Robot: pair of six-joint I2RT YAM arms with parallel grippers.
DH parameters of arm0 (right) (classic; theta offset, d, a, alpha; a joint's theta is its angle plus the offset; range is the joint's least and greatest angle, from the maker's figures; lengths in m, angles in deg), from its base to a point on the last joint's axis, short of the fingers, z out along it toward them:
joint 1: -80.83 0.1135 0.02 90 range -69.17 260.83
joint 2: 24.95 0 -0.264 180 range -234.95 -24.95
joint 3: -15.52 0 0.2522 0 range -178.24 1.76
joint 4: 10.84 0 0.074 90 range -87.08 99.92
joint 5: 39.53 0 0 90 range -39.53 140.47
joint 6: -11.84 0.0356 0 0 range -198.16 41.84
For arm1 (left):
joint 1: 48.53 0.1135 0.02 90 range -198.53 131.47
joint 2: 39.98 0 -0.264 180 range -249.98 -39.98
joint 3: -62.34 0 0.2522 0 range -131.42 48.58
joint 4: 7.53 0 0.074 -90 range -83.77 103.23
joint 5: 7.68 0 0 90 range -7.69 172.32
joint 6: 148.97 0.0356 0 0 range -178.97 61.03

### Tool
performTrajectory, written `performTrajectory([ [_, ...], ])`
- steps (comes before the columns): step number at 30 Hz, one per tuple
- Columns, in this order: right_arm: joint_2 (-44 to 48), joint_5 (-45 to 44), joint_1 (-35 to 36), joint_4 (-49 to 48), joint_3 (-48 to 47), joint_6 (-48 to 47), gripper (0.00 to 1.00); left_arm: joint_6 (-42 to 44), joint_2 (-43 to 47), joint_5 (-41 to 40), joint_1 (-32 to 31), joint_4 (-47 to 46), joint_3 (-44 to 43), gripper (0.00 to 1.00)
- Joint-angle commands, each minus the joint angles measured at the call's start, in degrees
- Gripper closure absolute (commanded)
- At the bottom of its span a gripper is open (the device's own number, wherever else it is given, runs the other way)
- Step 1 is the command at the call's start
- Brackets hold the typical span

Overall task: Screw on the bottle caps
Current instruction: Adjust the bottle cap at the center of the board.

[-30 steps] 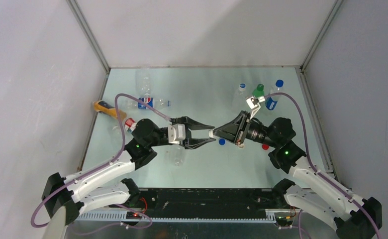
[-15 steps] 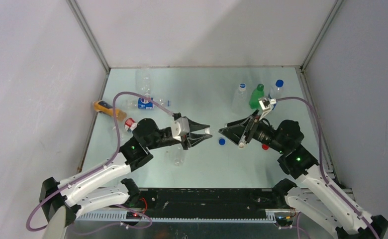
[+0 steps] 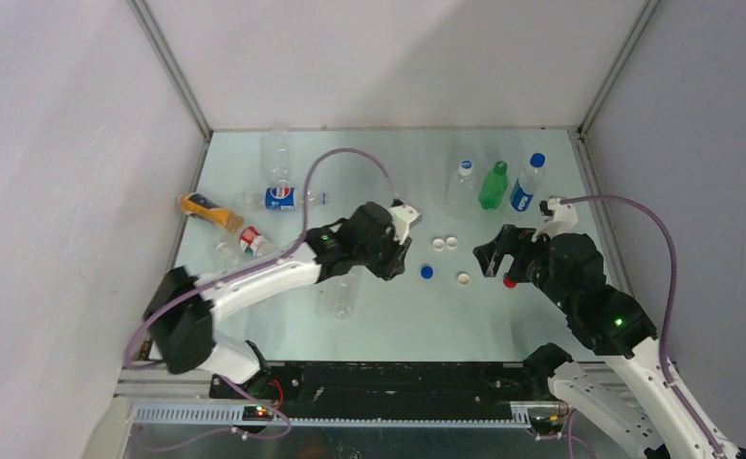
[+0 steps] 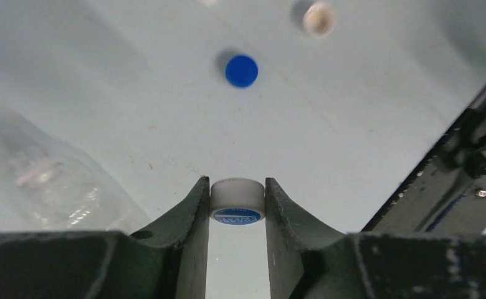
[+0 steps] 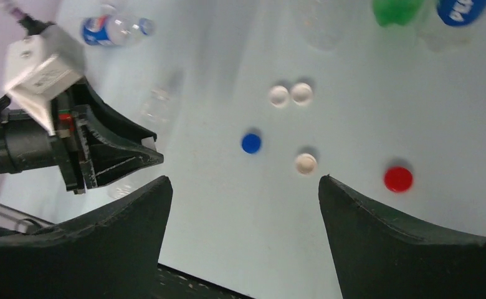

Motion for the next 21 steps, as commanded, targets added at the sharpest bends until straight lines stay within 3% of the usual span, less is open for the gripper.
performTrajectory([
  [1, 0.33, -5.39, -0.01, 8.16, -2.03, -2.00, 0.11, -5.47, -10.18, -5.43, -2.37, 9.20, -6.97, 0.70],
  [5, 0.58, -5.25, 0.00, 9.45, -2.01, -2.64, 0.11, -7.20, -18.74, -9.29, -4.97, 10.17, -12.15, 0.70],
  [12, 1.70, -5.36, -0.08, 9.94, -2.01, -4.21, 0.11, -11.07, -28.98, -7.61, -5.95, 9.30, -16.78, 0.68],
  [21, 0.30, -4.70, -0.09, 9.59, -2.01, -6.62, 0.11, -12.39, -32.01, -6.40, -6.04, 9.64, -18.80, 0.46],
])
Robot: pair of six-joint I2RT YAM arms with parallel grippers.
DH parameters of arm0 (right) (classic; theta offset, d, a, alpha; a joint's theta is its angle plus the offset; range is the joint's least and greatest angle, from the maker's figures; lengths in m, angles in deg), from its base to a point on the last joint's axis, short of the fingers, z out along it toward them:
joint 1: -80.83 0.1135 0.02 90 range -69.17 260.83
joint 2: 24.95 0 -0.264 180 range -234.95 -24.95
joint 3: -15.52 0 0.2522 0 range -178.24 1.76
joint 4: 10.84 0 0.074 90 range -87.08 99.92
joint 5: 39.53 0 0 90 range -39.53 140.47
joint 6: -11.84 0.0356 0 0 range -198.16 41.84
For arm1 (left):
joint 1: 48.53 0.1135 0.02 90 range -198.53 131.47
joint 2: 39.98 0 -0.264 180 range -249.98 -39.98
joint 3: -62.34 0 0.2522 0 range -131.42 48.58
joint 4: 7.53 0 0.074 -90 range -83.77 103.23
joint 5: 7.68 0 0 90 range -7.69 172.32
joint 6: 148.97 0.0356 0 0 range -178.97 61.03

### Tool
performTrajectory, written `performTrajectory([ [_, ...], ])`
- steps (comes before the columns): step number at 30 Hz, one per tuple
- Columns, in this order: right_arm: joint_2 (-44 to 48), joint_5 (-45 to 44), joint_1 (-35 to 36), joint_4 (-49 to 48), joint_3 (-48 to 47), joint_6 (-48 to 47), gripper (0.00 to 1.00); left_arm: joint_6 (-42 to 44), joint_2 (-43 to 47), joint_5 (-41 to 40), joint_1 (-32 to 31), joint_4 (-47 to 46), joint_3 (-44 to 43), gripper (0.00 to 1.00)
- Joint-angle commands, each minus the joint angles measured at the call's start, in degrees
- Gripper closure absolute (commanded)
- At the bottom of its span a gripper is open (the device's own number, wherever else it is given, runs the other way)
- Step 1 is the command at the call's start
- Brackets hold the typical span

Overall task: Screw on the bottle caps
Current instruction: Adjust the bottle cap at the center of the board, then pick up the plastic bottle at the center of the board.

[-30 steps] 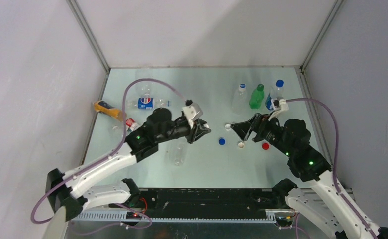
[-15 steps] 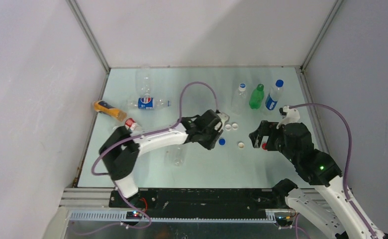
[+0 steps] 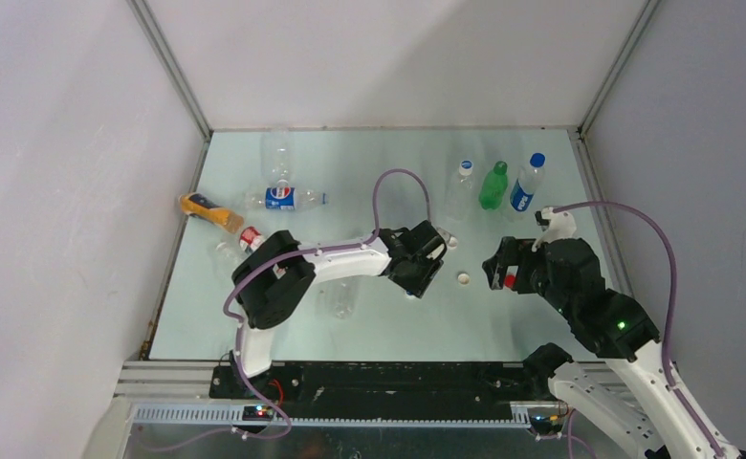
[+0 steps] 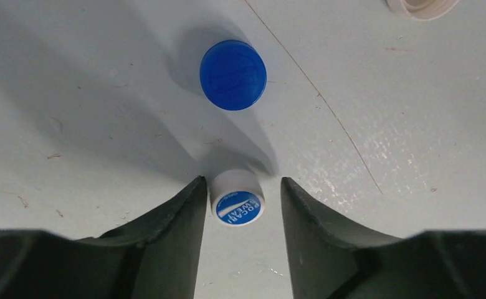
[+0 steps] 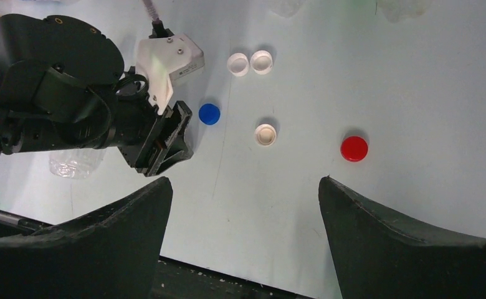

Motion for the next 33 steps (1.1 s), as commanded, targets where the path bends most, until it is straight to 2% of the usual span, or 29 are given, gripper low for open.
performTrajectory([
  [1, -0.82, -0.56, -0.04, -0.93, -1.95, -2.52, 0.11, -2.10, 0.86, 0.45, -0.03, -0.29, -2.28, 0.42],
  [4, -1.10, 0.10, -0.08, -1.46, -2.02, -3.15, 0.11, -2.50, 4.12, -0.58, 0.01, -0.53, -1.44, 0.35],
  [8, -1.57, 1.34, -0.11, -1.76, -2.22, -3.89, 0.11, -3.21, 12.16, -4.41, 0.57, 0.04, 1.64, 0.15],
  [9, -1.95, 1.60, -0.05, -1.76, -2.39, -4.26, 0.10, -4.18, 13.72, -6.12, 0.80, 0.10, 2.47, 0.06],
  [11, -2.79, 2.79, 0.00, -1.99, -2.53, -4.76, 0.10, -6.60, 19.08, -8.55, 1.88, -0.07, 5.78, 0.01],
  [17, -5.92, 5.51, 1.58, -3.59, -2.56, -5.87, 0.10, -11.99, 34.03, -15.07, 7.07, -0.04, 18.29, 0.00],
  [21, -8.02, 5.52, 4.50, -4.76, -2.56, -6.84, 0.09, -13.56, 39.08, -15.27, 10.20, -1.00, 25.41, 0.00],
  [25, -10.59, 4.29, 6.87, -5.97, -2.55, -6.89, 0.08, -14.70, 40.08, -12.86, 13.10, -5.79, 31.19, 0.00],
  [33, -15.67, 3.16, 10.53, -8.13, -2.56, -6.59, 0.08, -16.03, 34.96, -12.38, 14.02, -11.34, 34.49, 0.02],
])
